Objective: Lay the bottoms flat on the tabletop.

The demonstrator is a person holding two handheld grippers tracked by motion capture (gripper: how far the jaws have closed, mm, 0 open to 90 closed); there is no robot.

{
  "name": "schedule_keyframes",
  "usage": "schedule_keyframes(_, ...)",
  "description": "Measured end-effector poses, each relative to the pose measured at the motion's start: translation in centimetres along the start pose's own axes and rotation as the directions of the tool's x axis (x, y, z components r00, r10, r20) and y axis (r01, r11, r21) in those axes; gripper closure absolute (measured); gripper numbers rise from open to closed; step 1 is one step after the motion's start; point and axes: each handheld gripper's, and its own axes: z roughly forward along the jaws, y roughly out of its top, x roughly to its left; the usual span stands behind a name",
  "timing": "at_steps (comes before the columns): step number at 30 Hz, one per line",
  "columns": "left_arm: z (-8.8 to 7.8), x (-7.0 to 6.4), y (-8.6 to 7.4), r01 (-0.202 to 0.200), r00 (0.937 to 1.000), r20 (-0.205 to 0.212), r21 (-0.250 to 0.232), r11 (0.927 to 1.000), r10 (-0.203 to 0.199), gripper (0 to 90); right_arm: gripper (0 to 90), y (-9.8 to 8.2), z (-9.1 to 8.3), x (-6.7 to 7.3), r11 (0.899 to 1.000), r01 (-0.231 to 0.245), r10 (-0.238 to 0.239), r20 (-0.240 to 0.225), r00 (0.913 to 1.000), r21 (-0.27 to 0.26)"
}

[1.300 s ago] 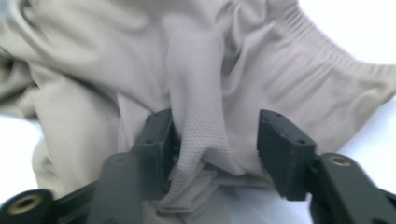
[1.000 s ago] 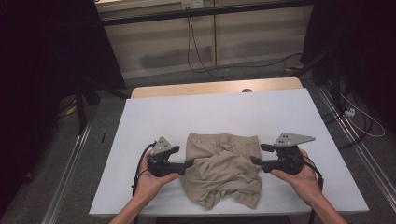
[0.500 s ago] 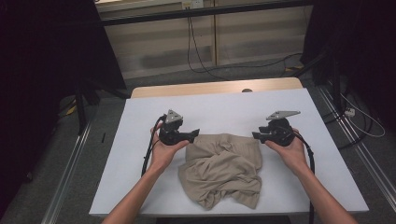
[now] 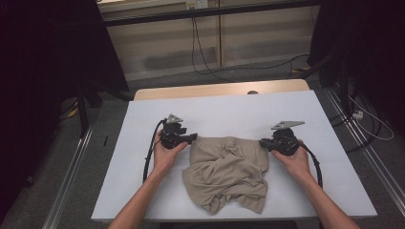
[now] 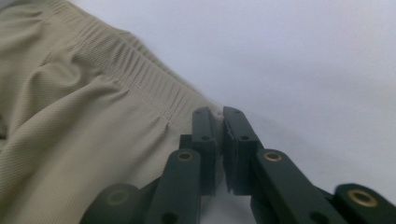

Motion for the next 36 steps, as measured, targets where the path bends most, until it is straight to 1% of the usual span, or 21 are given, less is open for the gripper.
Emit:
schedule_keyframes(1, 0.2, 0.0, -0.1, 0.009, 0.9999, 0.007, 0.003, 1.0, -0.009, 51.0, 85.5, 0.0, 0.1, -0.1, 1.0, 0.004, -0.004, 0.011, 0.9999, -0.008)
schedule_keyframes(3, 0.6, -0.1, -0.2, 0.017, 0.9997, 0.016, 0.028, 0.9995, -0.018, 52.5, 85.7, 0.1, 0.3, -0.3, 1.0, -0.001, 0.001, 0.028, 0.9996, -0.017)
schedule_keyframes(4, 0.8, -0.1, -0.3, 0.017, 0.9993, 0.032, 0.041, 0.999, -0.019, 54.2, 85.8, 0.2, 0.3, -0.4, 1.0, 0.013, -0.012, 0.055, 0.9984, -0.02)
schedule_keyframes(5, 1.0, -0.2, -0.4, 0.017, 0.9988, 0.046, 0.052, 0.9985, -0.02, 55.0, 85.9, 0.2, 0.4, -0.5, 1.0, 0.015, -0.014, 0.062, 0.998, -0.022)
schedule_keyframes(7, 1.1, -0.4, -0.4, 0.015, 0.9994, 0.029, 0.048, 0.9987, -0.017, 54.9, 85.8, 0.3, 0.5, -0.7, 0.999, 0.022, -0.019, 0.089, 0.9958, -0.032)
schedule_keyframes(8, 1.1, -0.5, -0.4, 0.022, 0.9992, 0.032, 0.044, 0.9988, -0.023, 55.6, 85.6, 0.3, 0.6, -0.8, 0.999, 0.023, -0.02, 0.089, 0.9958, -0.035)
schedule_keyframes(10, 0.9, -0.5, -0.5, 0.006, 0.9989, 0.046, 0.054, 0.9985, -0.008, 58.2, 83.6, 0.2, 0.5, -1.0, 0.999, 0.01, -0.007, 0.081, 0.9967, -0.041)
schedule_keyframes(12, 0.9, -0.7, -0.7, 0.012, 0.9981, 0.06, 0.048, 0.9988, -0.015, 62.5, 77.7, 0.1, 0.4, -1.1, 0.999, -0.012, 0.015, 0.078, 0.9969, -0.04)
schedule_keyframes(13, 0.8, -0.7, -0.7, 0.008, 0.9977, 0.067, 0.054, 0.9985, -0.012, 66.0, 76.5, 0.0, 0.3, -1.2, 0.999, -0.024, 0.026, 0.07, 0.9972, -0.037)
schedule_keyframes(15, 0.7, -0.7, -1.0, 0.018, 0.9958, 0.088, 0.056, 0.9982, -0.023, 74.8, 74.0, -0.2, 0.0, -1.3, 0.999, -0.039, 0.04, 0.066, 0.997, -0.016)
schedule_keyframes(16, 0.6, -0.6, -1.1, 0.032, 0.9935, 0.107, 0.061, 0.9976, -0.038, 80.2, 73.4, -0.4, -0.1, -1.4, 0.999, -0.048, 0.049, 0.056, 0.9972, -0.016)
schedule_keyframes(17, 0.5, -0.4, -1.2, 0.052, 0.9899, 0.128, 0.067, 0.9964, -0.06, 84.6, 73.5, -0.5, -0.2, -1.5, 0.998, -0.06, 0.061, 0.042, 0.9973, -0.018)
schedule_keyframes(18, 0.4, -0.3, -1.3, 0.059, 0.9881, 0.138, 0.072, 0.9957, -0.068, 85.7, 76.4, -0.5, -0.2, -1.6, 0.998, -0.067, 0.067, 0.033, 0.9972, -0.015)
schedule_keyframes(21, 0.2, -0.3, -1.2, 0.078, 0.9873, 0.134, 0.063, 0.995, -0.086, 86.5, 83.4, -0.4, -0.2, -1.5, 0.998, -0.063, 0.064, 0.027, 0.9976, -0.015)
schedule_keyframes(25, -0.8, -0.1, -0.5, 0.093, 0.9889, 0.117, -0.007, 0.9957, -0.091, 86.5, 86.0, 0.1, -0.7, -1.5, 0.994, -0.073, 0.075, 0.017, 0.9971, -0.076)
schedule_keyframes(28, -2.0, -0.2, 0.1, 0.088, 0.9909, 0.108, -0.064, 0.9941, -0.081, 86.5, 86.3, 0.6, -1.5, -1.3, 0.989, -0.07, 0.073, 0.018, 0.9972, -0.128)
schedule_keyframes(30, -3.1, -0.6, 0.6, 0.066, 0.994, 0.093, -0.097, 0.9931, -0.057, 86.5, 86.3, 0.9, -2.2, -1.1, 0.985, -0.07, 0.073, 0.014, 0.9972, -0.161)
schedule_keyframes(32, -4.3, -0.9, 1.1, 0.054, 0.9949, 0.092, -0.139, 0.9889, -0.041, 86.6, 86.4, 1.5, -3.0, -0.8, 0.979, -0.063, 0.067, 0.012, 0.9977, -0.193)
schedule_keyframes(33, -5.0, -1.0, 1.4, 0.054, 0.9952, 0.09, -0.158, 0.9859, -0.04, 86.6, 86.4, 1.9, -3.4, -0.6, 0.975, -0.055, 0.059, 0.015, 0.9981, -0.214)
schedule_keyframes(34, -5.6, -1.1, 1.7, 0.043, 0.996, 0.085, -0.176, 0.9835, -0.029, 86.6, 86.4, 2.3, -3.9, -0.4, 0.971, -0.053, 0.057, 0.011, 0.9983, -0.235)
schedule_keyframes(36, -6.8, -1.3, 2.3, 0.03, 0.9969, 0.078, -0.223, 0.9744, -0.012, 86.6, 86.4, 3.1, -4.7, -0.1, 0.963, -0.037, 0.04, 0.007, 0.9992, -0.265)
